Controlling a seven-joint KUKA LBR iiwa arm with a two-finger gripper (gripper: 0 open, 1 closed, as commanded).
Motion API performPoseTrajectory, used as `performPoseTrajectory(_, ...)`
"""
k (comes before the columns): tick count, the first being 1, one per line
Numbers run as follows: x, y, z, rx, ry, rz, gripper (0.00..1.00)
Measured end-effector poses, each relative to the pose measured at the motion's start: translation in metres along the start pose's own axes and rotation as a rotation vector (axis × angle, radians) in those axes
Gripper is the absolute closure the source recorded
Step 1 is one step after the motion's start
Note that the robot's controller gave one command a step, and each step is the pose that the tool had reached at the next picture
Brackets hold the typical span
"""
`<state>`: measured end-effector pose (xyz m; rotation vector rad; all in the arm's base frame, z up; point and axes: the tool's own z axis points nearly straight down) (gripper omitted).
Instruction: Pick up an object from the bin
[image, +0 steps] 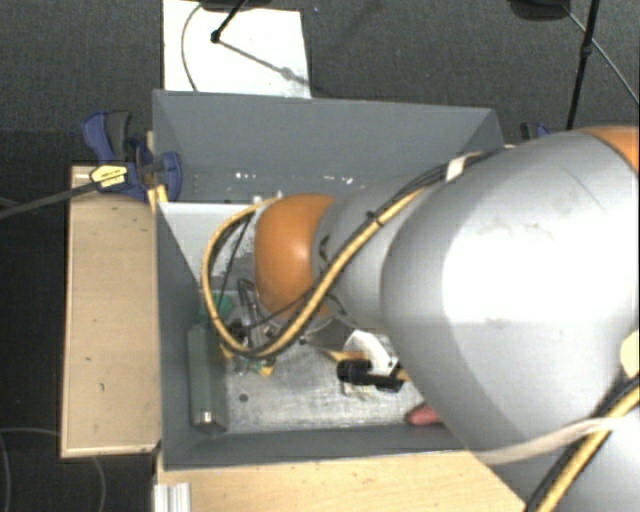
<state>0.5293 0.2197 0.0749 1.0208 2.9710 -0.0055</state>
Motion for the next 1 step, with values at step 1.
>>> performPoseTrajectory(1,0.0013,-0.0001,-0.0141,0.0,0.003,0.0,1.0)
